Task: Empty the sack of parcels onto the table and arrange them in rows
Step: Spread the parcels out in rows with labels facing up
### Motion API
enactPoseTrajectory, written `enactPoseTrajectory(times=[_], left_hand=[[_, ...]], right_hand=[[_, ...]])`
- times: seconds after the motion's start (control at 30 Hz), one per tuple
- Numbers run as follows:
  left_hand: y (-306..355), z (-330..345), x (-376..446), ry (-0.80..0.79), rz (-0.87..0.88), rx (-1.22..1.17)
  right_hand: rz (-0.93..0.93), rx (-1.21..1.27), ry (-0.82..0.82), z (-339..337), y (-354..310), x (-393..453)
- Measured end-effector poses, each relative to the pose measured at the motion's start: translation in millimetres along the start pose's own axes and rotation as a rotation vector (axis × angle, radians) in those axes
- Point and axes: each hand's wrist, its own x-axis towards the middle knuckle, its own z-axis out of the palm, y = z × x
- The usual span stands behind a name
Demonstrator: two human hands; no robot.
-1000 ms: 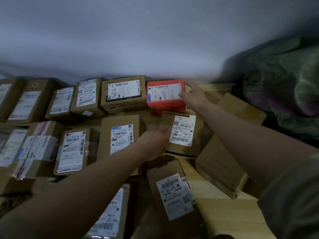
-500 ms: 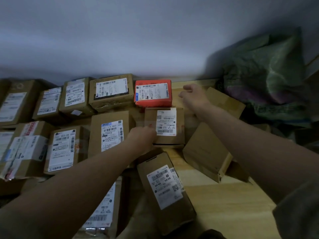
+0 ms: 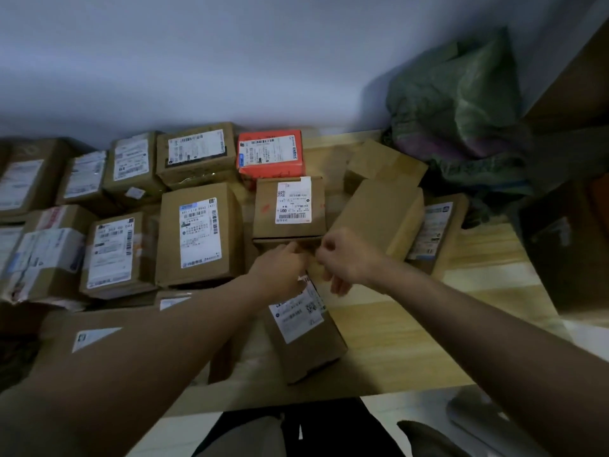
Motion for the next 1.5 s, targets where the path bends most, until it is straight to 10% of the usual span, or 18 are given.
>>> enactPoseTrajectory(times=[0.13,0.33,0.57,1.0,1.33,1.5], left_hand=[[-6.4,1.7,-18.9,0.016,-0.033,-0.026],[-17.9,3.1,-42.4,-0.003,-0.007,-0.129],[-9.6,5.2,-66.2,0.149,-0.115,-0.589],[93.4,-23.2,-10.8,0.108,-0.28,-0.683],[115.5,-9.5,22.4,0.27,-0.482,-0.888],[101.2,-27.7,0.0,0.307,-0.589,-1.685]], right_hand=[[0.09,-0.282,-0.108,31.4,23.2,-7.2],[0.135,0.019,-0.279,77.3,29.3,-8.0],[0.08,0.092,0.241,74.8,37.0,-26.6],[-0.019,0.232,0.887,-17.8,83.3,-45.8],[-0.043,0.334,0.675,-99.6,134.6,-21.7],[-0.115,0.348,0.639,-101.1,123.1,-11.9]])
